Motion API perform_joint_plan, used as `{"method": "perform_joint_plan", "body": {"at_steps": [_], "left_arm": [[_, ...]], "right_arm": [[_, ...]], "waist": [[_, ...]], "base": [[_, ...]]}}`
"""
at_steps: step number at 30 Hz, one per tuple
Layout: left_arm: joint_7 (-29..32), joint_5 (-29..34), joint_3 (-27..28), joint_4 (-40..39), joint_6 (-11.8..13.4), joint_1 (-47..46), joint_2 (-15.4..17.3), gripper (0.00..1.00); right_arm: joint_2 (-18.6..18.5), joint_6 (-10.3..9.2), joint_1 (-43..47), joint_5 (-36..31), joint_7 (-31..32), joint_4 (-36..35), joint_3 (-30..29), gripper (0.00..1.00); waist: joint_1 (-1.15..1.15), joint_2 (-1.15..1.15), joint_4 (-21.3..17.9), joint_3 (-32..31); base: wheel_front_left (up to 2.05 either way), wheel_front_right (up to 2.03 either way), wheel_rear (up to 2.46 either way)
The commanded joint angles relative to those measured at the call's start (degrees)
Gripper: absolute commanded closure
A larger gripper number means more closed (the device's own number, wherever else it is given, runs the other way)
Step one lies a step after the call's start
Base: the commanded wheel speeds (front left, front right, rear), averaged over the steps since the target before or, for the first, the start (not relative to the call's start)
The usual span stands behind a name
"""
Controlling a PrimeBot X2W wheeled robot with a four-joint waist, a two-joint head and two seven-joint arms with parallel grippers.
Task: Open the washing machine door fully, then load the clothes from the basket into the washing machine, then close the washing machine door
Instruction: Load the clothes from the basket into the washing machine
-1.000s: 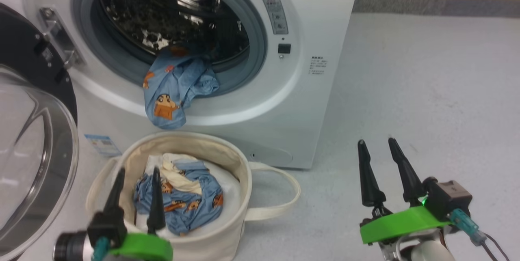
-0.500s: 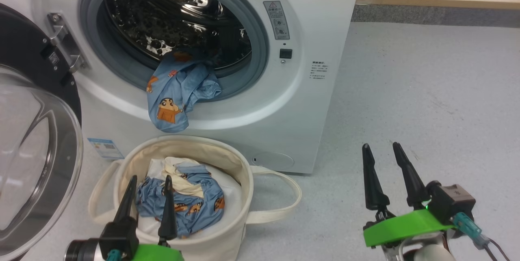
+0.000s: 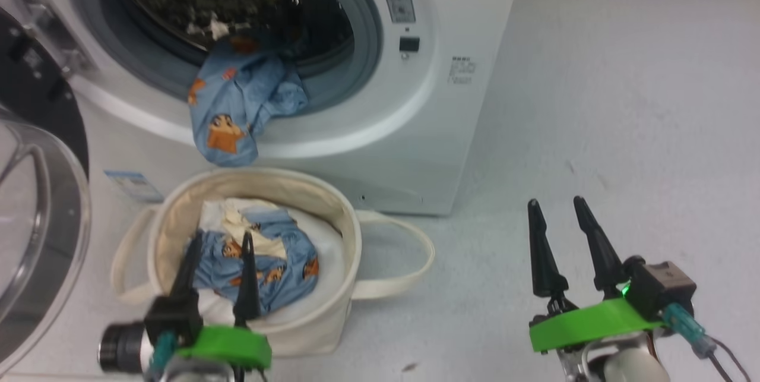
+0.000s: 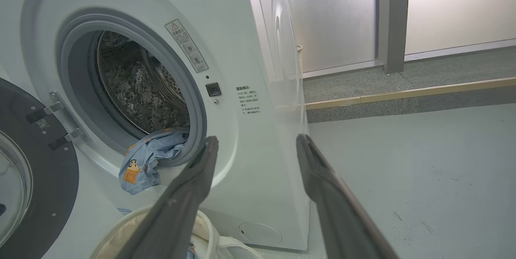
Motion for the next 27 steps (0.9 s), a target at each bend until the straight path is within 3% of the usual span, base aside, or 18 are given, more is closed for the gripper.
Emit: {"method": "perform_joint_plan", "body": {"at_steps": [1,10,16,20,27], "left_arm": [[-0.3,-0.9,2.1,-0.8,0.1,-4.0,0.1,0.0],[-0.3,-4.2,5.2,12.6,-3.2,-21.1,0.1,0.0],[-0.3,-2.7,5.6,25.0,-4.4,-33.4,0.6,0.0],[-0.3,-0.9,5.4,32.7,-2.8,-40.4,1.4,0.0],[-0.3,1.2,5.8,43.3,2.8,-49.8,3.6,0.0]], "right_arm": [[0.1,0.03,-3.1,-0.8,-0.7,-2.2,1.1,0.0],[0.1,0.03,-7.4,-2.7,-0.7,-4.2,0.7,0.0],[0.1,0.03,-9.8,-4.0,-0.7,-5.2,0.5,0.0],[0.1,0.03,-11.1,-4.3,-0.7,-5.7,0.8,0.0],[0.1,0.03,-12.7,-3.7,-0.7,-6.3,1.1,0.0]], "waist": [[-0.01,0.0,-0.6,3.1],[-0.01,0.0,-2.2,14.3],[-0.01,0.0,-2.7,19.6],[-0.01,0.0,-3.1,22.4],[-0.01,0.0,-4.5,25.8]], "base": [[0.0,0.0,0.0],[0.0,0.0,0.0],[0.0,0.0,0.0],[0.0,0.0,0.0],[0.0,0.0,0.0]]}}
